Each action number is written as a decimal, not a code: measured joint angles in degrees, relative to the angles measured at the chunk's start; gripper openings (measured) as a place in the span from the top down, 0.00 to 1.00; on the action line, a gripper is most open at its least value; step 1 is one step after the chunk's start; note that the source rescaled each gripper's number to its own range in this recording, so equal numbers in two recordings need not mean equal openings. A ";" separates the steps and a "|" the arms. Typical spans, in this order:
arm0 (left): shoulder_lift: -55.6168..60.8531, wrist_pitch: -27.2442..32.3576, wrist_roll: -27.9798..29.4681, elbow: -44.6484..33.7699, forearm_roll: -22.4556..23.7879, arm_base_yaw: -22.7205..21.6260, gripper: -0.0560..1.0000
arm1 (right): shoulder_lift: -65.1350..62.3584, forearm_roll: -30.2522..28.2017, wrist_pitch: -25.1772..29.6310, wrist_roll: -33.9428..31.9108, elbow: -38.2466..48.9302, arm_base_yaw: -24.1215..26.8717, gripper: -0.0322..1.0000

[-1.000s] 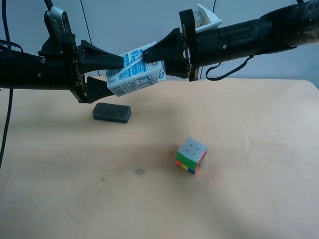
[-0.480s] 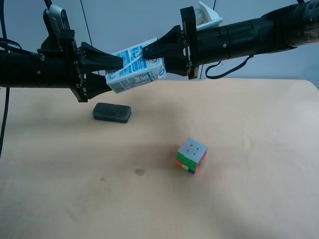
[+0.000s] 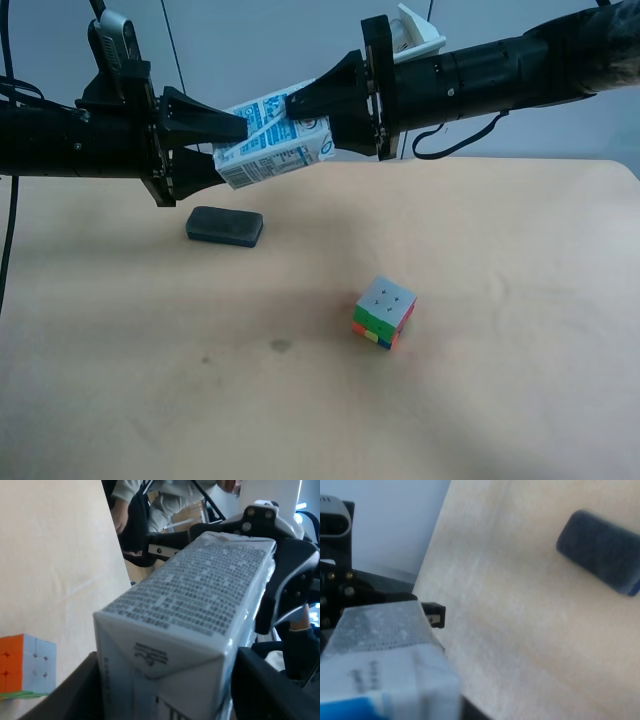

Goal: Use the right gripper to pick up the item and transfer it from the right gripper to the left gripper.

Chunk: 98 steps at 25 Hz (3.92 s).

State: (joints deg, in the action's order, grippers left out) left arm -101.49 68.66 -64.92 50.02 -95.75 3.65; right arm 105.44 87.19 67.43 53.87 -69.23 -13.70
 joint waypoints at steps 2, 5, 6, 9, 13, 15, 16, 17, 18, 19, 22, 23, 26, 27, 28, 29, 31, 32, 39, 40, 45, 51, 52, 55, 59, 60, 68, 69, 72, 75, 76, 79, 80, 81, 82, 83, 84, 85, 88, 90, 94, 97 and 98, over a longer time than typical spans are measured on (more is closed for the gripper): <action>0.00 0.00 0.00 0.00 0.00 0.00 0.88 | 0.00 0.00 0.00 0.00 0.00 0.00 0.62; 0.00 -0.12 0.00 0.00 0.00 0.00 0.91 | 0.00 -0.11 0.06 0.00 0.00 0.00 0.36; 0.00 -0.12 0.00 0.00 0.00 0.00 0.91 | 0.00 -0.49 0.10 0.00 0.00 0.00 0.31; 0.00 -0.24 0.17 0.00 0.19 0.00 0.93 | -0.07 -2.36 0.12 -0.12 0.00 0.00 0.25; 0.00 -0.75 0.64 0.00 0.64 0.00 0.93 | -0.09 -5.06 -0.81 -0.77 0.00 -0.05 0.24; -0.05 -1.15 1.32 0.00 1.12 0.00 0.94 | -0.09 -7.29 -2.37 -1.59 0.00 -0.04 0.24; -0.05 -1.20 1.53 0.00 1.25 0.00 0.94 | -0.09 -7.56 -2.47 -1.58 0.00 -0.04 0.24; -0.05 -1.20 1.68 0.00 1.27 0.00 0.94 | -0.09 -7.76 -2.52 -1.58 0.00 -0.04 0.24; -0.05 -1.20 1.99 0.00 1.31 0.00 0.94 | -0.09 -7.83 -2.52 -1.58 0.00 -0.04 0.24; -0.05 -1.20 2.21 0.00 1.31 0.00 0.94 | -0.09 -7.83 -2.52 -1.62 0.00 -0.04 0.24; 0.02 -1.20 2.67 0.00 1.31 0.00 0.94 | -0.13 -8.35 -2.52 -1.62 0.00 -0.04 0.24; 0.13 -1.25 2.78 0.00 1.31 0.00 0.94 | -0.13 -8.53 -2.52 -1.65 0.00 -0.04 0.24; 1.34 -1.43 3.17 0.00 1.31 0.00 0.94 | -0.41 -9.57 -2.59 -1.79 0.00 -0.04 0.24; 1.84 -1.43 3.17 0.00 1.31 0.00 0.94 | -0.76 -10.41 -2.86 -1.81 0.00 0.09 0.24; 2.45 -1.43 3.17 0.00 1.31 0.00 0.94 | -1.31 -11.27 -2.98 -1.97 0.00 0.40 0.24; 3.14 -1.43 3.17 0.00 1.31 0.00 0.94 | -1.85 -12.16 -3.02 -1.98 0.00 0.75 0.24; 4.26 -1.43 3.17 0.00 1.31 0.00 0.94 | -3.41 -13.73 -3.22 -2.28 0.00 1.77 0.24; 4.73 -1.43 3.17 0.00 1.31 0.00 0.94 | -4.59 -15.08 -3.22 -2.99 0.00 2.55 0.24; 5.16 -1.38 4.30 3.28 3.55 0.00 0.94 | -13.18 -31.49 -3.16 -9.44 0.00 5.86 0.24; 5.16 -1.38 4.56 3.84 4.07 0.00 0.94 | -14.82 -34.99 -3.16 -10.67 0.00 5.99 0.24; 5.16 -1.27 4.98 7.00 9.81 0.00 0.94 | -23.90 -48.12 -3.65 -15.93 0.00 5.99 0.24; 5.16 -1.04 9.48 13.06 20.32 0.00 0.94 | -35.17 -66.78 -3.72 -25.56 0.00 5.99 0.28; 5.16 -1.03 10.49 14.16 22.07 0.00 0.94 | -36.97 -69.71 -3.30 -27.82 0.00 5.99 0.29; 5.16 -1.07 14.36 17.27 28.08 0.00 0.94 | -41.53 -76.81 -1.75 -34.26 0.00 5.99 0.30; 5.22 -4.03 19.51 19.65 35.49 0.00 0.94 | -47.77 -82.04 -0.01 -39.38 2.15 5.99 0.30; 5.22 -5.38 20.98 20.23 38.25 0.00 0.94 | -49.78 -82.53 -0.13 -39.72 3.56 5.99 0.30; 5.22 -12.67 29.07 21.05 52.09 0.00 0.94 | -68.22 -83.55 -2.90 -41.12 19.98 5.99 0.21; 5.22 -13.07 29.65 21.05 52.82 0.00 0.94 | -70.59 -83.99 -2.90 -41.90 21.35 5.99 0.19; 5.22 -13.75 30.78 21.05 54.90 0.00 0.94 | -76.69 -86.55 -2.41 -44.76 25.80 5.99 0.17; 5.22 -14.77 32.30 21.05 56.56 0.00 0.94 | -82.84 -87.59 -0.78 -46.13 29.92 5.99 0.16; 5.22 -14.83 32.54 21.05 56.70 0.00 0.94 | -84.58 -87.54 -0.71 -46.13 31.12 5.99 0.16; 5.22 -15.29 32.95 21.05 56.92 0.00 0.94 | -90.26 -86.36 -0.59 -46.77 35.24 5.99 0.16; 5.22 -15.48 32.95 21.05 56.92 0.00 0.94 | -92.08 -86.27 -0.21 -47.11 36.57 5.99 0.16; 5.22 -15.72 33.08 21.05 57.21 0.00 0.94 | -93.70 -86.27 0.52 -47.60 37.40 5.99 0.16; 5.22 -15.87 33.21 21.05 57.50 0.00 0.94 | -95.09 -86.32 1.14 -48.04 37.73 5.99 0.16; 5.22 -16.00 33.52 21.05 58.28 0.00 0.94 | -96.16 -86.39 1.60 -48.18 37.80 5.99 0.16; 5.22 -16.00 33.52 21.05 58.28 0.00 0.94 | -97.15 -86.39 1.86 -48.52 37.80 5.99 0.16; 5.22 -16.20 33.81 21.05 59.25 0.00 0.94 | -98.35 -86.39 1.98 -48.95 37.80 5.99 0.16; 5.22 -17.53 37.72 21.05 65.01 0.00 0.94 | -100.78 -86.39 2.11 -49.84 37.80 5.99 0.16; 5.22 -18.08 39.40 21.05 67.48 0.00 0.94 | -101.45 -86.39 2.31 -50.10 37.80 5.99 0.16; 5.46 -18.84 41.47 21.05 70.65 0.00 0.94 | -101.59 -86.33 1.73 -51.06 37.80 5.99 0.16; 5.62 -19.10 43.63 21.06 73.59 0.00 0.95 | -101.59 -86.29 1.68 -51.06 37.80 5.99 0.16; 5.72 -19.10 44.31 21.06 74.74 0.00 0.95 | -101.59 -86.29 1.68 -51.06 37.80 5.99 0.16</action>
State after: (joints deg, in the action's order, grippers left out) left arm -95.77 49.56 -20.61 71.08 -21.01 3.65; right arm 3.85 0.90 69.11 2.82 -31.43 -7.71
